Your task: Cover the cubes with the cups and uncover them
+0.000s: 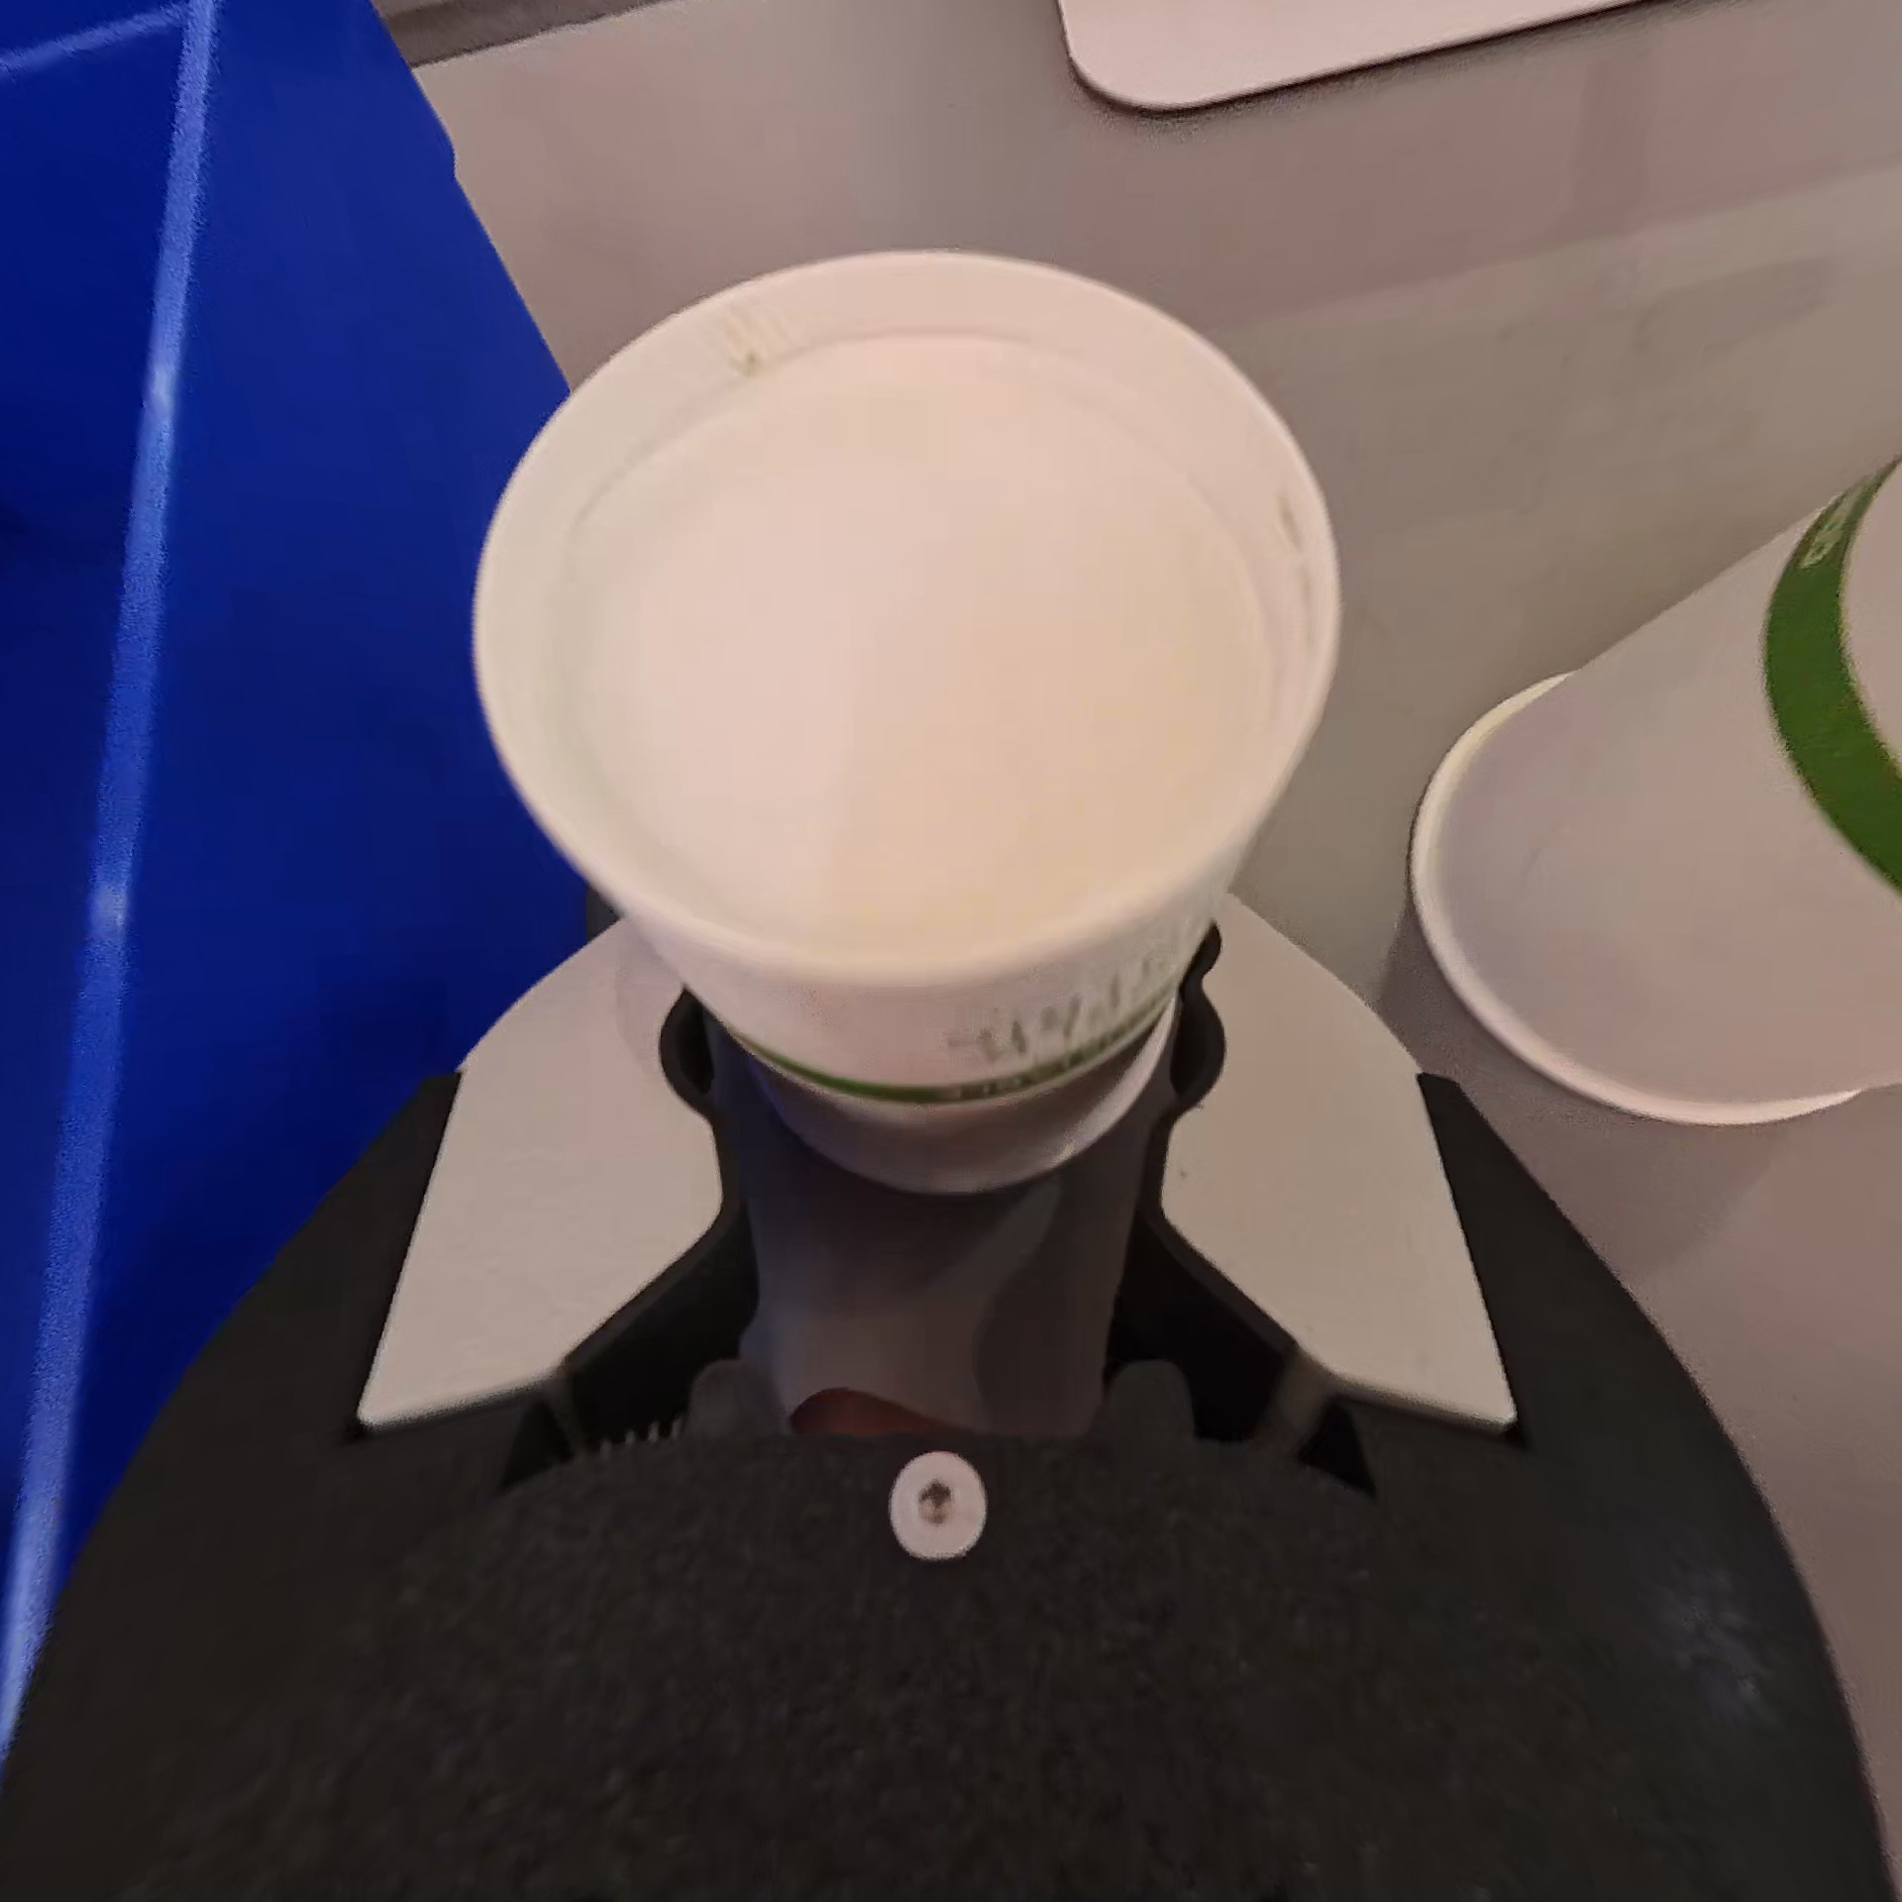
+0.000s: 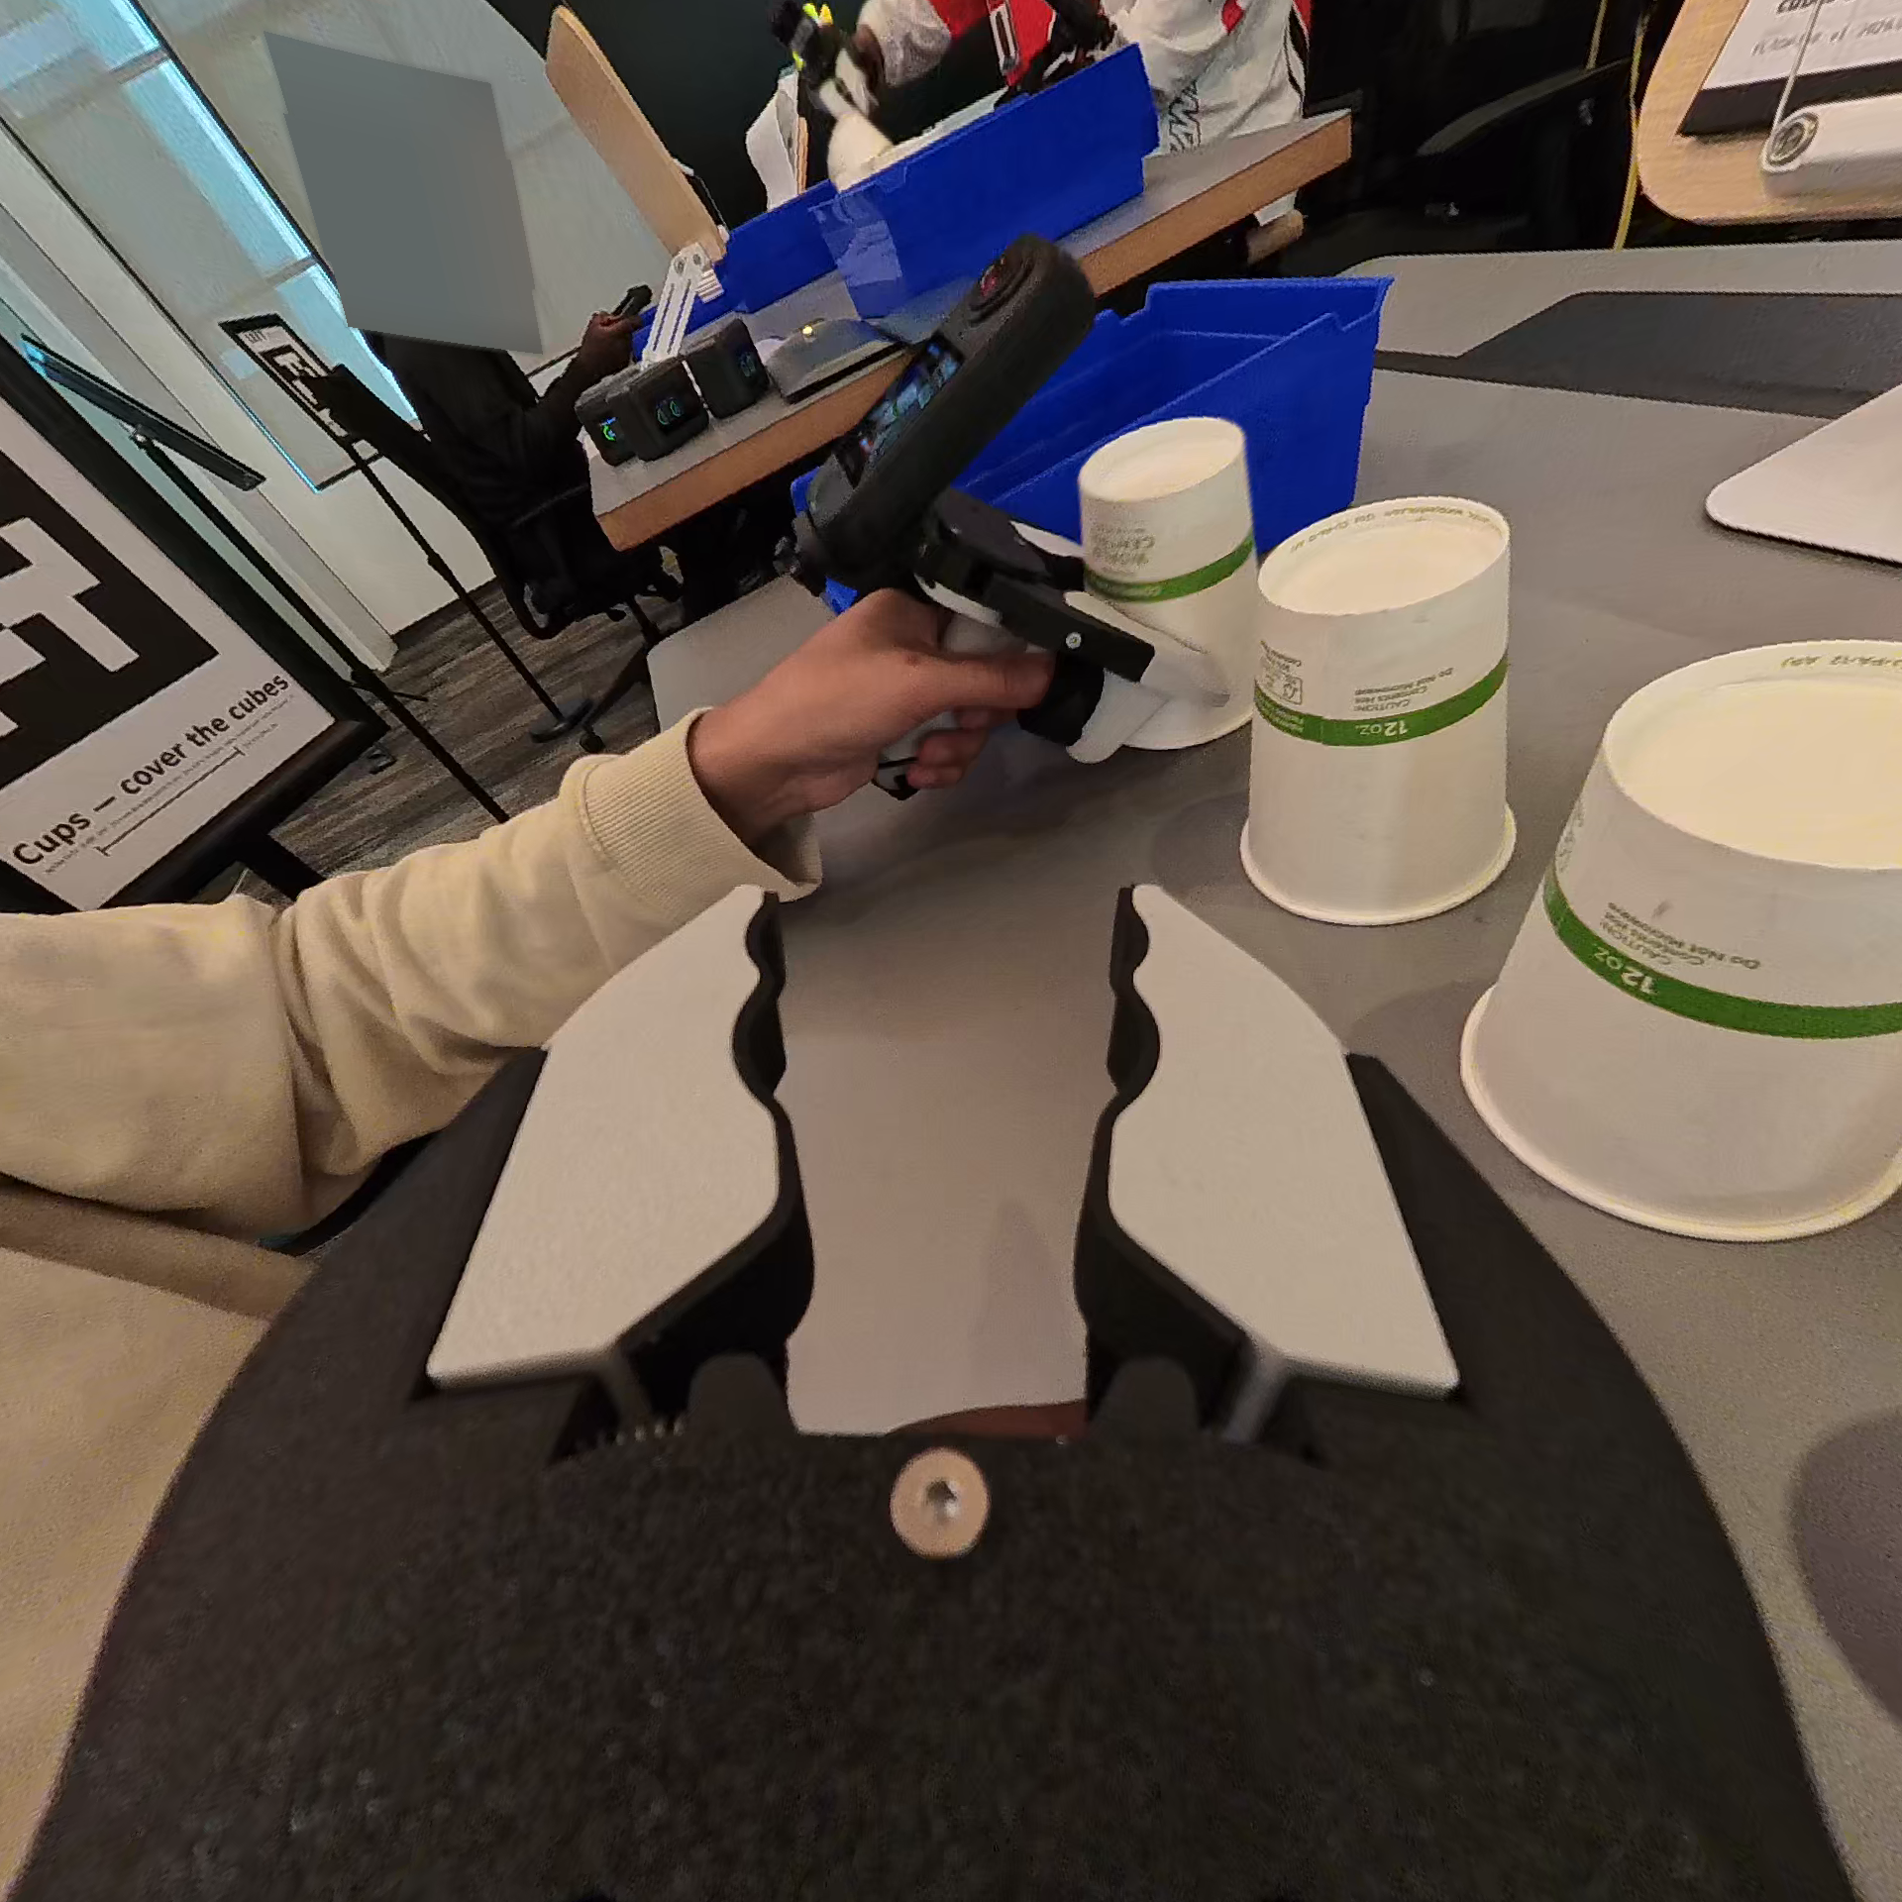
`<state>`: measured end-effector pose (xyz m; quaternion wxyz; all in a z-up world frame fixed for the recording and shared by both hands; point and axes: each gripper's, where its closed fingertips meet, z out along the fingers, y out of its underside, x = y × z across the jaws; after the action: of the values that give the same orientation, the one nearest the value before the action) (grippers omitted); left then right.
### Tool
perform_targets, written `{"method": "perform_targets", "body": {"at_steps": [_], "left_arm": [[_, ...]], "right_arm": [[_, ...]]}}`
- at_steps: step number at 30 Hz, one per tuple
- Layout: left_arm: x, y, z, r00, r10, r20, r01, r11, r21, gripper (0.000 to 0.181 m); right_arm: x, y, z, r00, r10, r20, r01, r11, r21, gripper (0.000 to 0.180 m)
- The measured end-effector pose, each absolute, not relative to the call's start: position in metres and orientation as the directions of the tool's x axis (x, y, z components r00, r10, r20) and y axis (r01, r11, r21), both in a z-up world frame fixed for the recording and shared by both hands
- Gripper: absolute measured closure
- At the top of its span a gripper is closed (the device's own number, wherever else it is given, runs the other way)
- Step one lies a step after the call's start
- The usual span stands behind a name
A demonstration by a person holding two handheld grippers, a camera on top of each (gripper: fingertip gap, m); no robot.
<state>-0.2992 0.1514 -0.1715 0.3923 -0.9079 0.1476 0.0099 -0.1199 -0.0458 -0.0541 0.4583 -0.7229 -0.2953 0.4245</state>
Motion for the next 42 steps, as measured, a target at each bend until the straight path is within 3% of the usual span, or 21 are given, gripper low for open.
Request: {"method": "perform_targets", "body": {"at_steps": [1,9,14,18,25,33,42], "left_arm": [[-0.3,0.15,-0.173,0.956,-0.262,-0.131,-0.274,-0.646,-0.713,0.092],[-0.297,0.14,-0.177,0.953,-0.288,-0.098,-0.266,-0.632,-0.728,0.087],[-0.284,0.111,-0.119,0.943,-0.286,-0.169,-0.287,-0.446,-0.848,0.079],[-0.283,0.05,-0.075,0.95,-0.258,-0.173,-0.243,-0.267,-0.933,0.093],[-0.268,-0.011,-0.082,0.92,-0.393,-0.011,-0.062,-0.118,-0.991,0.113],[-0.273,0.0,-0.118,0.917,-0.399,0.028,-0.09,-0.275,-0.957,0.114],[-0.276,0.005,-0.122,0.914,-0.404,0.037,-0.094,-0.3,-0.949,0.115]], "right_arm": [[-0.12,-0.046,-0.054,0.466,0.816,-0.342,0.039,-0.405,-0.913,0.119],[-0.109,-0.037,-0.067,0.533,0.784,-0.32,0.082,-0.424,-0.902,0.118],[-0.08,-0.02,-0.076,0.657,0.715,-0.239,0.118,-0.411,-0.904,0.115],[-0.065,-0.016,-0.082,0.706,0.669,-0.232,0.068,-0.39,-0.918,0.115],[-0.043,-0.038,-0.103,0.83,0.518,-0.207,-0.093,-0.238,-0.967,0.116],[-0.05,-0.052,-0.085,0.856,0.507,-0.1,-0.037,-0.134,-0.99,0.118],[-0.064,-0.054,-0.1,0.843,0.529,-0.097,-0.009,-0.167,-0.986,0.121]]}}
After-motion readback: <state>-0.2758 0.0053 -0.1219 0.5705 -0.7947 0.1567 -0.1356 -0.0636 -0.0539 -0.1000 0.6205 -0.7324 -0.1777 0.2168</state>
